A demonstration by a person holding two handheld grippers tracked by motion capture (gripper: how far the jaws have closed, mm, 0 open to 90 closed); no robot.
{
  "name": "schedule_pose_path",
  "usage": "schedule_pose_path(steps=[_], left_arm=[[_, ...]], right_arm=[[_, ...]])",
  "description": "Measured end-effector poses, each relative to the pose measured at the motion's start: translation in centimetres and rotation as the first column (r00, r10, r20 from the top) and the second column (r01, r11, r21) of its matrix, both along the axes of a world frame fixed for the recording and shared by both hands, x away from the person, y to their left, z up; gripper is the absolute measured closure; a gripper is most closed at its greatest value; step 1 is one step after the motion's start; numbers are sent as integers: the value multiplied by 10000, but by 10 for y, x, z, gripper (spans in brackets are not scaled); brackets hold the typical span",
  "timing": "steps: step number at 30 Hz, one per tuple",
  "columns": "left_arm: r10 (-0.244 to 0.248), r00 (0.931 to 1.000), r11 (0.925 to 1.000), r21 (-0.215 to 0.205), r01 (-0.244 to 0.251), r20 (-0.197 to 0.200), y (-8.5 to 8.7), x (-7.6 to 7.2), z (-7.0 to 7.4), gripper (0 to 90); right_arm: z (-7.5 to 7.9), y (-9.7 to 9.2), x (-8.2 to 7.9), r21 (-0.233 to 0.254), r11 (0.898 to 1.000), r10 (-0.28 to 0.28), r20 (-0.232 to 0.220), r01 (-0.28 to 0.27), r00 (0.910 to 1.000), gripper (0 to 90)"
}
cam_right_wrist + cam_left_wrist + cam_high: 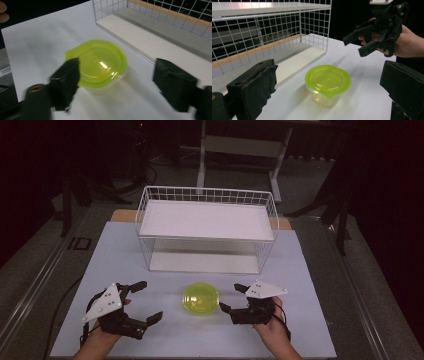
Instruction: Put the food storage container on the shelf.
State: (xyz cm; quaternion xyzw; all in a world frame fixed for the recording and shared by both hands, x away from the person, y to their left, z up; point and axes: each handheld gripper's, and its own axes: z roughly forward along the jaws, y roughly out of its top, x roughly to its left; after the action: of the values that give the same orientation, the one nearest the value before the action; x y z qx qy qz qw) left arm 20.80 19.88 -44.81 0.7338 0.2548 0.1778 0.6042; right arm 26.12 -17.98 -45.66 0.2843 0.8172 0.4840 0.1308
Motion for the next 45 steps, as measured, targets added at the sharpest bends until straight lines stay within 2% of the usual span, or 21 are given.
schedule_pose_path(steps=[3, 4, 7, 8, 9, 12, 15, 18, 21, 23, 26, 28, 30, 31, 33, 34, 39, 41, 42, 43, 45], left_arm=[[-61, 9999, 10000, 6, 61, -118, -4, 6, 3, 14], [-51, 9999, 10000, -8, 51, -124, -6, 8, 3, 14], [-104, 9994, 9999, -73, 102, -336, -11, 15, 3, 14], [-54, 9990, 10000, -60, 52, -436, -13, 18, 2, 14], [-113, 9983, 9999, -65, 110, -565, -15, 20, 2, 14], [-179, 9954, 9998, -106, 170, -939, -20, 28, -1, 14], [-83, 9927, 9999, 63, 92, -1200, -26, 34, -4, 14], [31, 9893, 10000, 84, -19, -1457, -30, 39, -7, 13], [157, 9857, 9998, 153, -133, -1676, -34, 42, -11, 13], [188, 9822, 9996, 239, -146, -1869, -37, 44, -14, 13], [362, 9721, 9990, 338, -291, -2317, -43, 48, -19, 14], [544, 9630, 9980, 455, -439, -2640, -46, 51, -23, 14], [632, 9512, 9975, 491, -507, -3021, -49, 53, -28, 14], [647, 9470, 9975, 484, -520, -3146, -50, 53, -30, 14], [643, 9344, 9974, 518, -492, -3503, -53, 55, -35, 15], [650, 9306, 9972, 570, -476, -3602, -55, 55, -36, 17], [718, 9056, 9973, 465, -576, -4179, -60, 60, -45, 66], [909, 8871, 9959, 394, -819, -4526, -60, 64, -48, 139], [982, 8758, 9951, 372, -915, -4725, -60, 66, -49, 146], [941, 8679, 9952, 241, -944, -4878, -60, 68, -50, 155], [1061, 8581, 9937, 228, -1095, -5024, -60, 69, -52, 210]], right_arm=[[0, 1, 4, 162, 9998, -81, -37, 81, 10000, 254], [-1, 2, 9, 216, 9997, 96, -203, -92, 9997, 259], [0, 3, 12, 27, 10000, -10, 47, 10, 10000, 259], [0, 4, 16, 395, 9991, 132, -101, -128, 9999, 258], [1, 4, 18, 458, 9989, 121, -180, -113, 9998, 243], [3, 6, 21, 378, 9993, -3, -138, 8, 9999, 205], [4, 8, 22, 189, 9997, -131, -147, 134, 9998, 185], [3, 11, 24, 228, 9996, -182, -398, 191, 9990, 174], [0, 13, 25, 113, 9998, -125, -760, 134, 9970, 170], [-2, 14, 27, 237, 9997, 1, -1107, 25, 9939, 162], [-7, 15, 32, 392, 9992, 141, -1615, -79, 9868, 167], [-10, 17, 35, 386, 9993, 88, -1763, -20, 9843, 165], [-14, 19, 37, 468, 9987, -84, -1882, 176, 9821, 163], [-16, 20, 39, 604, 9978, -130, -2166, 267, 9762, 143], [-19, 21, 40, 542, 9979, -218, -2340, 355, 9720, 151], [-21, 21, 41, 477, 9981, -270, -2493, 401, 9680, 151], [-25, 19, 42, 684, 9957, -412, -2762, 624, 9602, 257], [-25, 17, 43, 771, 9943, -482, -2885, 733, 9563, 317], [-26, 16, 44, 832, 9936, -475, -3018, 759, 9522, 332], [-26, 16, 44, 804, 9936, -517, -3064, 799, 9505, 370], [-28, 16, 44, 749, 9940, -510, -3271, 797, 9436, 420]])
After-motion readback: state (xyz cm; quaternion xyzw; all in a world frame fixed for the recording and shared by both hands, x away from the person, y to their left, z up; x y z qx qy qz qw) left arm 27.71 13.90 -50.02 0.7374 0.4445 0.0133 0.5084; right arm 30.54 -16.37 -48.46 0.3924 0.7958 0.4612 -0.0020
